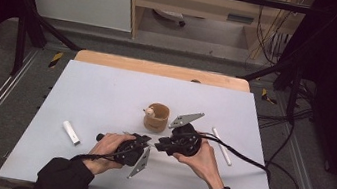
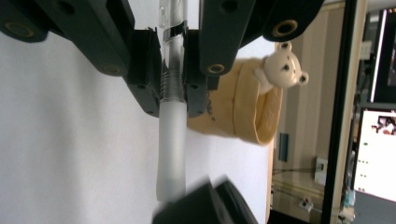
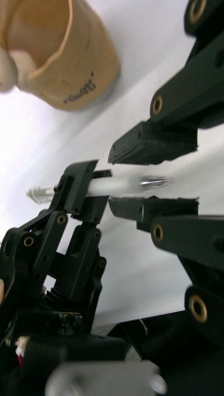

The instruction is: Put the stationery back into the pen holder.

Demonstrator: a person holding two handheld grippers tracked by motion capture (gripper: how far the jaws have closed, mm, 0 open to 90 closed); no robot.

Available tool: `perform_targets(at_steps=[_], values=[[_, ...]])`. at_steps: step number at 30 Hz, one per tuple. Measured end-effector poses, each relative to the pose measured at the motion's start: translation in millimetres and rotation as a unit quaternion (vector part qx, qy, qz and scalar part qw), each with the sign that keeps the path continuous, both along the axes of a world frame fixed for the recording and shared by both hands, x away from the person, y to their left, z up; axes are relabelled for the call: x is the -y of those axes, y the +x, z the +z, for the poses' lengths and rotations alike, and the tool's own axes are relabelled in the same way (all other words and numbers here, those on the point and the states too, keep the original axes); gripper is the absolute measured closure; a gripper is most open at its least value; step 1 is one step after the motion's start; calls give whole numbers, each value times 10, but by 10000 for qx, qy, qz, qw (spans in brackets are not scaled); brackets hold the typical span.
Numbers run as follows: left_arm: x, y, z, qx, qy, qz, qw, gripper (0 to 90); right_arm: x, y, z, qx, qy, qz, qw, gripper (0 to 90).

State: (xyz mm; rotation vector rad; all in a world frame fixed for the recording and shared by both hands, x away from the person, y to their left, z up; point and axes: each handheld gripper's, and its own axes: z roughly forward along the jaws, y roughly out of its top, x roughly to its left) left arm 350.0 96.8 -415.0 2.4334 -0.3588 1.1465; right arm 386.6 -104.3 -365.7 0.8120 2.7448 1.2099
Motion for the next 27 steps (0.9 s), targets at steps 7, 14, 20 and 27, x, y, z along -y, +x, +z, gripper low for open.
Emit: perform_targets(at_steps=[7,14,20,27], values=[[-117,52,-15,-244,-146,356,9990,788,233,13,-21,279,287,-419,9983,475],[-221,89,11,-563,-437,725,9948,788,435,-1,-163,419,300,-836,9952,290],[-288,118,85,-898,-984,1099,9850,788,566,-2,-305,480,201,-1094,9926,152],[-364,150,186,-1284,-1590,1456,9680,787,708,0,-459,237,100,-1254,9918,51]])
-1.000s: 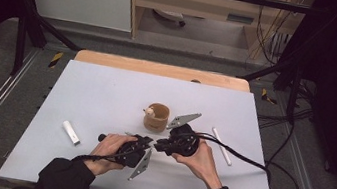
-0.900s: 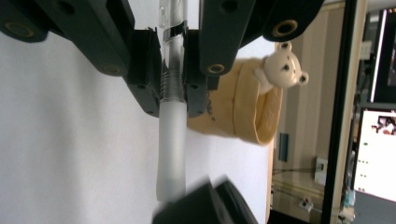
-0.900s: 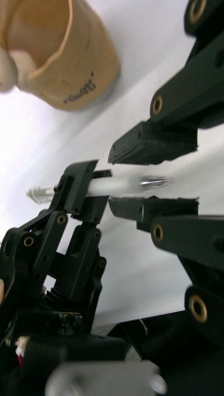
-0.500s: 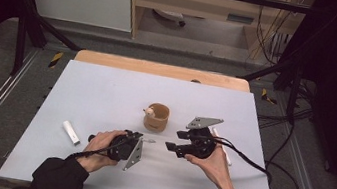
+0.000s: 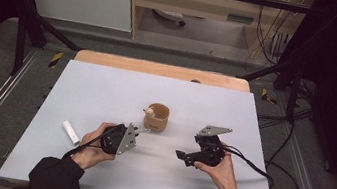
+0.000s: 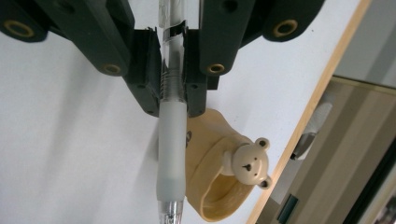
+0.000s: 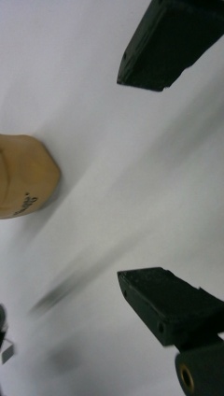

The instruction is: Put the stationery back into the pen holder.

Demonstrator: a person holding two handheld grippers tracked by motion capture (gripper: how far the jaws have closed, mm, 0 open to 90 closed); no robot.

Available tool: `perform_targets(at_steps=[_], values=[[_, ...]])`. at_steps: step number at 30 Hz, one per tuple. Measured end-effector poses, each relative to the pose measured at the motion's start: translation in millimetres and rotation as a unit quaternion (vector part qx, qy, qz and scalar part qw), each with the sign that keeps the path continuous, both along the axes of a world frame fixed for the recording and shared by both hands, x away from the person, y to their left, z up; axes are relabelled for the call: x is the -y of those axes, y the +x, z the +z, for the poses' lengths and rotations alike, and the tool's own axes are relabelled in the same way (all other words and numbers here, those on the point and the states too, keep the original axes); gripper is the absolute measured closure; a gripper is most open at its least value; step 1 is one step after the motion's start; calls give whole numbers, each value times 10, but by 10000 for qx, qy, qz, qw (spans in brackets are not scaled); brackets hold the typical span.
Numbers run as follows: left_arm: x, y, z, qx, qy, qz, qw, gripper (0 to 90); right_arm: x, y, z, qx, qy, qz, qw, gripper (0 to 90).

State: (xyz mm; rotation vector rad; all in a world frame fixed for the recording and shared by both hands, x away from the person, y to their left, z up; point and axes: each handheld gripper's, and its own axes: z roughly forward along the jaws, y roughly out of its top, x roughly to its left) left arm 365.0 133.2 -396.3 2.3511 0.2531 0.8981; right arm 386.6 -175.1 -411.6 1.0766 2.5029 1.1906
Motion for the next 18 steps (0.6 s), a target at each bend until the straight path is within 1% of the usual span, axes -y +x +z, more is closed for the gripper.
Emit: perform_targets(at_steps=[2,4,6,9,10,11,14,18], values=[[-18,11,38,-148,-218,84,9996,788,43,-3,-40,-11,-22,-42,10000,33],[-37,25,81,-264,-407,168,9987,787,87,-13,-68,9,-63,-102,9999,27],[-56,42,128,-431,-677,253,9965,787,134,-24,-91,9,-40,-151,9999,21],[-87,69,192,-651,-1036,379,9918,788,201,-39,-117,5,-11,-214,9998,14],[-95,79,208,-714,-1129,419,9901,788,221,-46,-125,-28,-10,-252,9997,11],[-104,89,224,-777,-1215,459,9885,788,247,-47,-137,-6,-13,-215,9998,8],[-126,119,271,-895,-1452,568,9837,787,311,-62,-159,23,31,-233,9997,7],[-145,172,340,-1050,-1770,759,9756,787,379,-79,-165,26,100,-216,9997,7]])
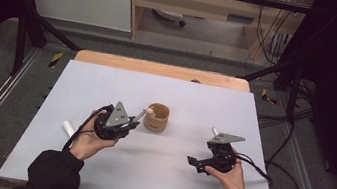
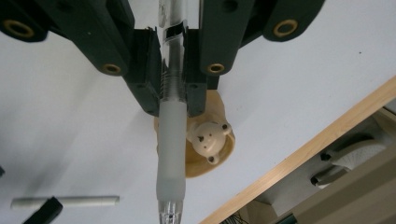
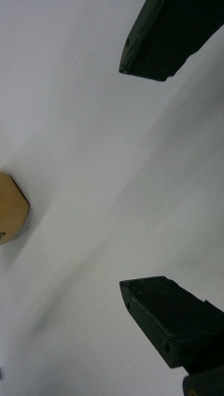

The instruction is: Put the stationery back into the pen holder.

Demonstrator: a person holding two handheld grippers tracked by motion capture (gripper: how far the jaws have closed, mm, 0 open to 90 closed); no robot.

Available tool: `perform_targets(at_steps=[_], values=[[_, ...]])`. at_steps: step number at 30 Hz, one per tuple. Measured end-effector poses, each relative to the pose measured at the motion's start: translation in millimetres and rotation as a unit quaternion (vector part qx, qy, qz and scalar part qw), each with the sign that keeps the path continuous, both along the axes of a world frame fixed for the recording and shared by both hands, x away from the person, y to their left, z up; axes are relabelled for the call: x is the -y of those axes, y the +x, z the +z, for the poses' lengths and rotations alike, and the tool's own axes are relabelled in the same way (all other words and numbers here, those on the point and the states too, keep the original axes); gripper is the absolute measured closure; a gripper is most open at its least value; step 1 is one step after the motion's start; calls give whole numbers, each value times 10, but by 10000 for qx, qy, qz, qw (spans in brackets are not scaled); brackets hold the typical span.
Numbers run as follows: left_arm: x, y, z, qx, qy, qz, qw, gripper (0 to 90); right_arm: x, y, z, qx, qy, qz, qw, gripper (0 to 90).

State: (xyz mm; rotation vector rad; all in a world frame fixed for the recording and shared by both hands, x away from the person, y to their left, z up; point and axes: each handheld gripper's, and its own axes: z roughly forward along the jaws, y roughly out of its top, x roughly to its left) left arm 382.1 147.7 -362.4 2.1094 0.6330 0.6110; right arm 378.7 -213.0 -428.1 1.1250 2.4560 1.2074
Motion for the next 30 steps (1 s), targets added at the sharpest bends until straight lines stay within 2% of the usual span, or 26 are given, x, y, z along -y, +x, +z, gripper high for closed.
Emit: perform_targets(at_steps=[4,6,8,14,22,30], values=[[17,55,71,-97,-265,160,9995,788,59,-16,-11,25,37,10,10000,7],[46,78,105,-94,-307,219,9992,787,86,-23,-18,70,77,35,9999,7],[83,104,135,-113,-430,230,9987,788,106,-27,-22,124,70,3,9999,7],[201,179,247,-94,-640,282,9975,787,150,-42,-56,83,27,34,10000,7],[331,285,362,-188,-951,350,9947,788,199,-56,-76,26,74,-12,10000,7],[474,368,434,-169,-1098,378,9931,788,206,-54,-79,57,56,-9,10000,7]])
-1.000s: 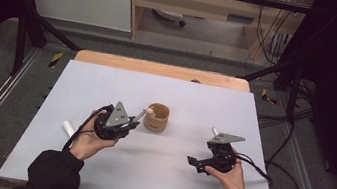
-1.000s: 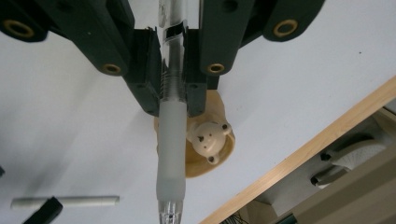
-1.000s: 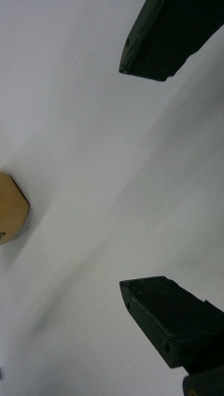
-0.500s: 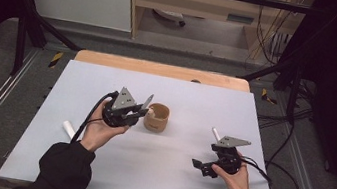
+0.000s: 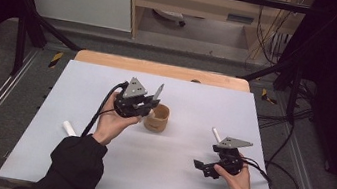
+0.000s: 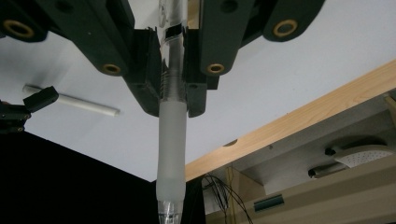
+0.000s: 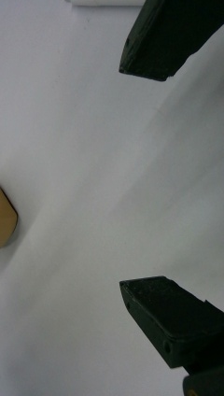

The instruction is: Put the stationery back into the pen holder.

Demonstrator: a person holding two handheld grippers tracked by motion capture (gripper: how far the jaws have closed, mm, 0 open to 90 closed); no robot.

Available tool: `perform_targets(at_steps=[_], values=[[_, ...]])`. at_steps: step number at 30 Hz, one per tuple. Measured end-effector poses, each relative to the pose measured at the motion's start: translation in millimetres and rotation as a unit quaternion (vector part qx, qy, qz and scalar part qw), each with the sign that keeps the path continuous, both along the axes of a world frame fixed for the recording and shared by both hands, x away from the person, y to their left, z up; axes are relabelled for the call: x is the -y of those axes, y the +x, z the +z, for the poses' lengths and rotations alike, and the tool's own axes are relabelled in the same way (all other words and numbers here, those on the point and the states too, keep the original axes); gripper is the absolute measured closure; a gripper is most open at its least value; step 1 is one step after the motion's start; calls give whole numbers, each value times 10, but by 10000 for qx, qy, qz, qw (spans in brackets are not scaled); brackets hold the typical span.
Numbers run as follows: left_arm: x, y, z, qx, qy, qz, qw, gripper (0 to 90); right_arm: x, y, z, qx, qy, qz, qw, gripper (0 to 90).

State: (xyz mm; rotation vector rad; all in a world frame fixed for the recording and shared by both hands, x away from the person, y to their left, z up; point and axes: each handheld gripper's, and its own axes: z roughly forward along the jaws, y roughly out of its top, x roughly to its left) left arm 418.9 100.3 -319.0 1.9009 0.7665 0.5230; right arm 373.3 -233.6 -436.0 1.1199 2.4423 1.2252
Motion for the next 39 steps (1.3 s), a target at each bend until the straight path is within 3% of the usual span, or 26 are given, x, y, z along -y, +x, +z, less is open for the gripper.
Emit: perform_targets(at_steps=[6,18,39], values=[[126,88,4,-25,-45,36,10000,788,2,0,0,4,6,-3,10000,7],[349,304,-117,-72,-6,90,9999,788,-3,-1,-10,-6,14,8,10000,7],[473,609,-372,-156,26,210,9997,788,-14,2,-27,-27,-26,61,10000,7]])
